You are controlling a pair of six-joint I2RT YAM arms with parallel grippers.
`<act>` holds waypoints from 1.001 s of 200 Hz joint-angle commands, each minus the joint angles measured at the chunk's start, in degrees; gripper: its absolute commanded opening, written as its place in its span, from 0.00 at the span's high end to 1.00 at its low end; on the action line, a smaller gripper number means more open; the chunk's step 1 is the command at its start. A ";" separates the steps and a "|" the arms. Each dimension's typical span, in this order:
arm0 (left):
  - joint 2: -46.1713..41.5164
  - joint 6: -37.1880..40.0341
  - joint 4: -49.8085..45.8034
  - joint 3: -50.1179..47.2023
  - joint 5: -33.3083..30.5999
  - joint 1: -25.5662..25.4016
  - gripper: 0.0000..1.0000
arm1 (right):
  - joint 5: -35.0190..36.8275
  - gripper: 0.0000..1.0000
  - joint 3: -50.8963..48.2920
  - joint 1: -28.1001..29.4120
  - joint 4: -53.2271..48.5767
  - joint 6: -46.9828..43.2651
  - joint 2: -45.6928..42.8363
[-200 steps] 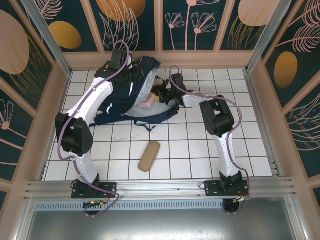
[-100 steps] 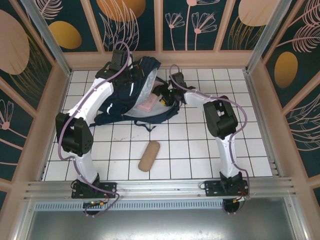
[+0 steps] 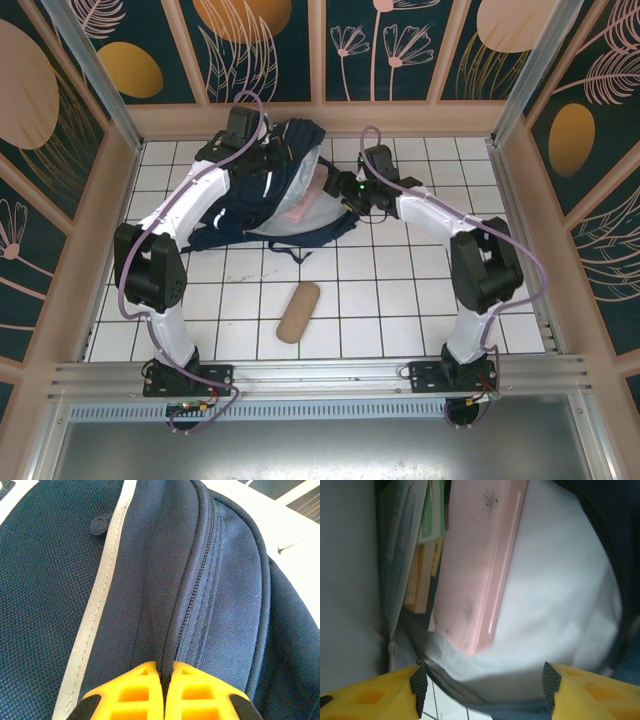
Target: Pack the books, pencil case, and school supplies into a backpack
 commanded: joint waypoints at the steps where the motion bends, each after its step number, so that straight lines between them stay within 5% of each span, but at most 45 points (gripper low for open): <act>1: 0.31 -0.54 2.01 -1.90 0.81 0.68 0.89 | 1.29 0.36 -5.40 0.28 -2.06 -3.66 -4.94; 46: -1.71 -0.31 3.43 -5.36 1.10 0.69 0.96 | 0.89 0.36 -16.63 3.58 -3.23 -5.06 -13.73; 79: -2.26 -0.02 4.19 -6.92 1.07 0.69 0.96 | 2.73 0.35 -19.89 12.63 -4.82 -3.64 -15.18; 139: -2.97 1.11 4.55 -8.04 1.71 0.69 0.97 | 5.54 0.33 -20.68 25.45 -2.95 1.79 -9.36; 200: -3.97 2.37 3.91 -8.27 2.59 0.69 0.98 | 10.08 0.30 -17.02 31.39 -7.60 6.02 -0.94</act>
